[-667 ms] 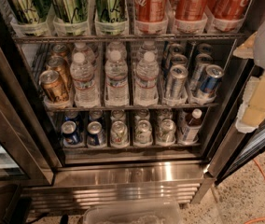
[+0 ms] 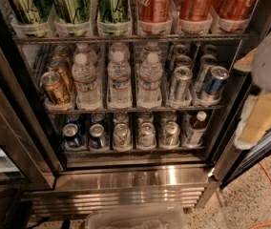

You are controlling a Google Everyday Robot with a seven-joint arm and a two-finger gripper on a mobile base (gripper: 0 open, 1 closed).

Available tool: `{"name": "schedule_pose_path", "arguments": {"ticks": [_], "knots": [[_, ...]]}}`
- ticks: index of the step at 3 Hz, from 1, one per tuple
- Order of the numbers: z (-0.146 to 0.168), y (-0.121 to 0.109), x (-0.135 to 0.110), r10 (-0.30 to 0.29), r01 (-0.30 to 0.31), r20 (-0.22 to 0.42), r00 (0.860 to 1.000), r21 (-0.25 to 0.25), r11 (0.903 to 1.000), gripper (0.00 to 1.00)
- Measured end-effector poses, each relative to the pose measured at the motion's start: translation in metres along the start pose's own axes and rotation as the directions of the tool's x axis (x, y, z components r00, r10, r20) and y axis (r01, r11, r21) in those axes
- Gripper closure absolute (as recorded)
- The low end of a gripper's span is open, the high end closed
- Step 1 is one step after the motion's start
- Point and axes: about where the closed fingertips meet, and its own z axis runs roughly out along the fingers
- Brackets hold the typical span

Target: Pick blue plastic bottle from bottom shelf of fridge

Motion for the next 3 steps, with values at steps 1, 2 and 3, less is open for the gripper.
{"name": "schedule_pose_path", "arguments": {"ticks": [1, 2, 3], "knots": [[0.044, 0.017, 0.010, -0.017, 0.017, 0.002, 1.000, 0.001, 0.9999, 0.00], [0.084, 0.031, 0.019, -0.052, 0.052, 0.019, 0.998, 0.013, 0.9986, 0.00], [0.115, 0.043, 0.029, -0.078, 0.077, 0.021, 0.997, 0.010, 0.9969, 0.00]]}}
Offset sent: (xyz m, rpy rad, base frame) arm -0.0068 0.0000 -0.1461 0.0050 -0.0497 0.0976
